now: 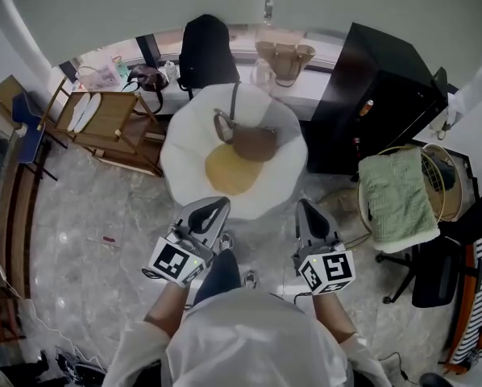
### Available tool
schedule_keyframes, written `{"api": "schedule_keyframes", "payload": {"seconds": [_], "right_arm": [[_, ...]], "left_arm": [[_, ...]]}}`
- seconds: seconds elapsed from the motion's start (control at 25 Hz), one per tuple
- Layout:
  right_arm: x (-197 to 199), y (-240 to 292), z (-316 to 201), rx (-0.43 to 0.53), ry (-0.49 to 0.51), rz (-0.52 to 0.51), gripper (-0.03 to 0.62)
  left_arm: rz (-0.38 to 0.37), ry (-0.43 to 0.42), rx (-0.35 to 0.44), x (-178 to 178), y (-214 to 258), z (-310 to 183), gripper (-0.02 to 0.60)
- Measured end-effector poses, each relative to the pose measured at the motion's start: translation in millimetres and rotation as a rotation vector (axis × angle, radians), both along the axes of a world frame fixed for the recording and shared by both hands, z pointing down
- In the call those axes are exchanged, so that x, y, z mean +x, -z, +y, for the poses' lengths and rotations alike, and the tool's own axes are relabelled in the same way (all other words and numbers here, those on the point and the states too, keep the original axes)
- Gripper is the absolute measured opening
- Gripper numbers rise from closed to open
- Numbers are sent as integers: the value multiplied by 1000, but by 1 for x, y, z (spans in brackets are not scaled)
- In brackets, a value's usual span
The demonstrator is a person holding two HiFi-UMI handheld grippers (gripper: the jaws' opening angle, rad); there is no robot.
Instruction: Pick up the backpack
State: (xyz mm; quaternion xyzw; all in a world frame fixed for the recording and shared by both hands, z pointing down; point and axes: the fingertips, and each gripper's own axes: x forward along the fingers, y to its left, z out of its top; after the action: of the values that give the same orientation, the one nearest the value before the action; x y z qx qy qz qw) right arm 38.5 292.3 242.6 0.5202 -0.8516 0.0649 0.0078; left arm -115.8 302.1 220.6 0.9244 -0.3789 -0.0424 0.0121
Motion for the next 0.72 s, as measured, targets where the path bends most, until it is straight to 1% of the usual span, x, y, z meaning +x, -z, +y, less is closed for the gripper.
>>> {"api": "schedule_keyframes", "payload": {"seconds": [0.32, 0.56, 0.72], "right_arm": [[-12, -3, -56, -4, -40, 0, 20], [-27, -3, -106, -4, -77, -3, 20], [-37, 1, -137, 4, -113, 0, 20]], "left_arm": [[-21, -4, -12, -18, -12, -67, 32], [-16, -53, -7, -27, -10, -120, 32], [-10, -68, -10, -41, -10, -155, 32]]}}
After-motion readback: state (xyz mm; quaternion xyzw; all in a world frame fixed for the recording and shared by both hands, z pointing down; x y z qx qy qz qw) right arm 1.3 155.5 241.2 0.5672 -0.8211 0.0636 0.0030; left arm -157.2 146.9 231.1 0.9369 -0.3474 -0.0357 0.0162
